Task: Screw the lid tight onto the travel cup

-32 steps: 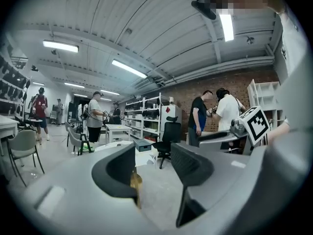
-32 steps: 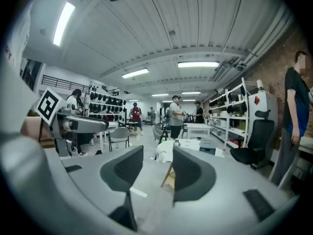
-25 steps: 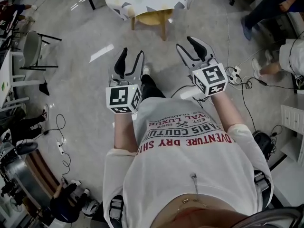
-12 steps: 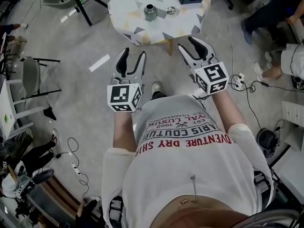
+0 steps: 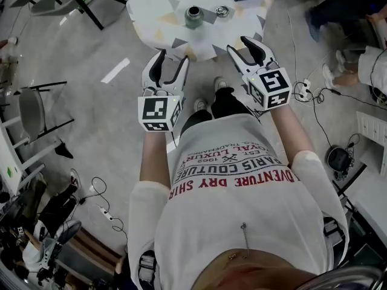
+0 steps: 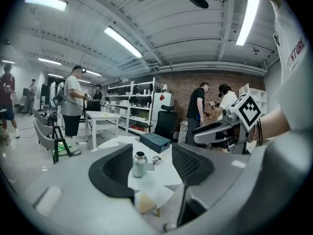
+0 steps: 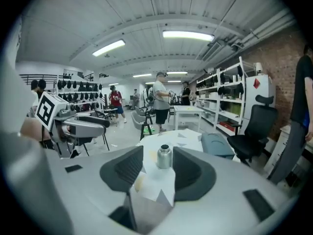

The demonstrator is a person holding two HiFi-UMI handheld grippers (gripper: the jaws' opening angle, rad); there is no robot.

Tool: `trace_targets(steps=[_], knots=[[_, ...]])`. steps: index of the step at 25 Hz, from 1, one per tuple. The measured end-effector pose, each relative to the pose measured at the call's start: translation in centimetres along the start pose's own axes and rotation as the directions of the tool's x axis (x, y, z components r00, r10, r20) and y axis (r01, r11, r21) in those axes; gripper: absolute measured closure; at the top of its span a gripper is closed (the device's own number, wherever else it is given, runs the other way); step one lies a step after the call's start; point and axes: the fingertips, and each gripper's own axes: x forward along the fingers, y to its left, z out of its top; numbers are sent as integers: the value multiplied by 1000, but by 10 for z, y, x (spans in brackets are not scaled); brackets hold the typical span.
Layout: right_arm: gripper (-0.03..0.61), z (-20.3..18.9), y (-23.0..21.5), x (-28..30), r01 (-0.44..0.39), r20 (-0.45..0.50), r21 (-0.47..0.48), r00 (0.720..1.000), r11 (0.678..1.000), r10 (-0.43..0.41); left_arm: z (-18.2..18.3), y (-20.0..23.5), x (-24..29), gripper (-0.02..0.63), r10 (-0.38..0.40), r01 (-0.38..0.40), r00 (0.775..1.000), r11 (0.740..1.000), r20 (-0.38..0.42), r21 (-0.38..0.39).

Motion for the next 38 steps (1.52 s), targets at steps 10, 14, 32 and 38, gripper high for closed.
trace_targets(steps=[10,14,32,38], knots=[[402,-39,-74,98,-99,-201,8,975,995,98,-45,26,111,317,-73,75,991,997,-111,17],[391,-58,-106,138,-144,-290,10,946,990,141,-64,41,155,282,-67,70,986,997,-153,15],[334,-149,-136,225,-454,-615,-176,744,873,262,-167,51,241,213,-73,107,942,990,-328,87],[334,-157,-138,235,-506,-663,-194,699,840,268,-165,55,255,215,-99,123,954,990,-282,70]])
